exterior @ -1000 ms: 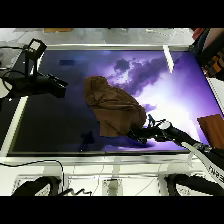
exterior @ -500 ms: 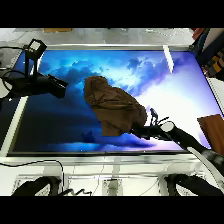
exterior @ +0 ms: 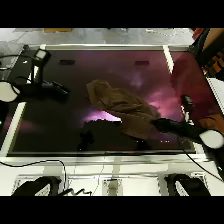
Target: Fold the clothes and pants, and hang the long-sleeved shirts on hangers.
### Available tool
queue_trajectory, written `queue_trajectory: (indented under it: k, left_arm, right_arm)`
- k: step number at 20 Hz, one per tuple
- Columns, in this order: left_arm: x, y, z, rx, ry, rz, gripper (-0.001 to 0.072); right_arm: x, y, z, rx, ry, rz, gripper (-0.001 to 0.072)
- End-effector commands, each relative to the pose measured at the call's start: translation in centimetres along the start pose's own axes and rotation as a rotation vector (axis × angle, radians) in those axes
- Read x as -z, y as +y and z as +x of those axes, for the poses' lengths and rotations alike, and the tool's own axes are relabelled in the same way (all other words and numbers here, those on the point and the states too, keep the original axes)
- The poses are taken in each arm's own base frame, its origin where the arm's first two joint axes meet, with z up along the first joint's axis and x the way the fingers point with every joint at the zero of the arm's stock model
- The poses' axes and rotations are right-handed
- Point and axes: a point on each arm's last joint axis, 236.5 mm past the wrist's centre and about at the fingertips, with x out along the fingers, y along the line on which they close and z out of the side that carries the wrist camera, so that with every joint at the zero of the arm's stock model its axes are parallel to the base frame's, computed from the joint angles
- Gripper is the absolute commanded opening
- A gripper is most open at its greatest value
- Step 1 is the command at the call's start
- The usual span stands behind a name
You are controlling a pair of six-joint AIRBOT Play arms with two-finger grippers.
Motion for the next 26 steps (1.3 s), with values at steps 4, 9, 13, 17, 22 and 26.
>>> queue_trajectory:
  k: [4, 9, 13, 17, 22, 26]
  left_arm:
    - [8.6, -3.6, 7.2, 0.196, 0.157, -0.310, 0.0220]
    - [10.4, -4.3, 14.8, 0.243, 0.171, -0.559, 0.0559]
    - [12.1, -3.6, 19.5, 0.193, 0.188, -0.549, 0.0554]
    - [9.0, -3.0, 22.3, 0.167, 0.123, -0.476, 0.0534]
    - [6.8, -2.2, 25.3, 0.141, 0.077, -0.453, 0.0383]
    - [7.6, -3.2, 26.1, 0.149, 0.109, -0.414, 0.0188]
  right_arm:
    - [2.6, -5.2, -6.6, 0.261, -0.002, -0.064, 0.0016]
    - [2.3, -5.2, -6.5, 0.262, -0.015, -0.065, 0.0016]
    - [2.2, -5.2, -6.5, 0.263, -0.018, -0.065, 0.0017]
    - [1.0, -5.3, -6.6, 0.267, -0.068, -0.072, 0.0016]
    - [0.7, -5.3, -6.6, 0.267, -0.084, -0.069, 0.0016]
    - [0.7, -5.3, -6.6, 0.268, -0.084, -0.068, 0.0016]
